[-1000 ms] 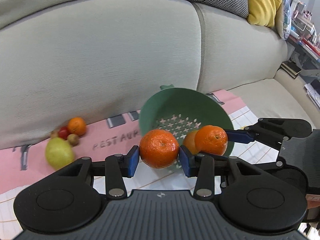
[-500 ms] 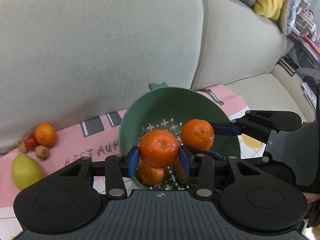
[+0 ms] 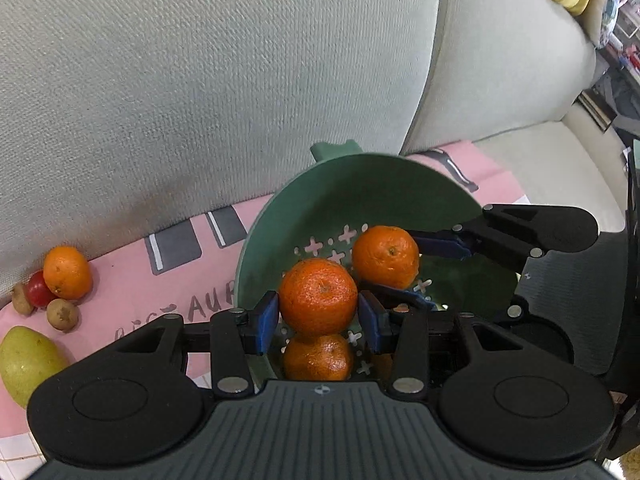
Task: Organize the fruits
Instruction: 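Open both tools to drop the tangerines into the colander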
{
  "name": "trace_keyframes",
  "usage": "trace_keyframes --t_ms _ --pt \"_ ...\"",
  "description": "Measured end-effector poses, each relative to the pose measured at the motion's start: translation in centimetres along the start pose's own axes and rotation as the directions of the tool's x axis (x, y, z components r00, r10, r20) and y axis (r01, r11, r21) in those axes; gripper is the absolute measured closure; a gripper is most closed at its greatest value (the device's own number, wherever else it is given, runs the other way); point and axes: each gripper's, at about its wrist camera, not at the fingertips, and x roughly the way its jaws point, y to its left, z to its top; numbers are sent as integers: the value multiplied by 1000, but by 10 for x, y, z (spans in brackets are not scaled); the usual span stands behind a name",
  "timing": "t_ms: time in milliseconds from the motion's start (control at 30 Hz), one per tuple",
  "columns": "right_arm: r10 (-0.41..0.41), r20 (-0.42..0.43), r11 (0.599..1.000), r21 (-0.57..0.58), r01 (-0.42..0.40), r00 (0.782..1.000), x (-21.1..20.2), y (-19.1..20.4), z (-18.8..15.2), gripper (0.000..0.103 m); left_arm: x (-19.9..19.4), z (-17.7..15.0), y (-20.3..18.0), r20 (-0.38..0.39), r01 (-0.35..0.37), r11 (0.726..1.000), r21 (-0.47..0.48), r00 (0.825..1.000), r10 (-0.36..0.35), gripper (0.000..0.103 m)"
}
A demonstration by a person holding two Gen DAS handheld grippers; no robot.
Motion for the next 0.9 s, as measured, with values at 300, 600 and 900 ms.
trace_keyframes --t_ms 300,600,900 --pt "21 -34 1000 7 -21 999 17 -6 0 60 15 6 -12 -47 -56 997 58 997 59 55" --pt "28 -49 1000 13 -28 998 29 -9 2 60 19 8 -15 -58 -78 995 67 995 82 54" --pt "9 -22 1000 13 -8 1000 17 -7 -2 48 18 7 -18 -52 -84 993 79 995 88 50"
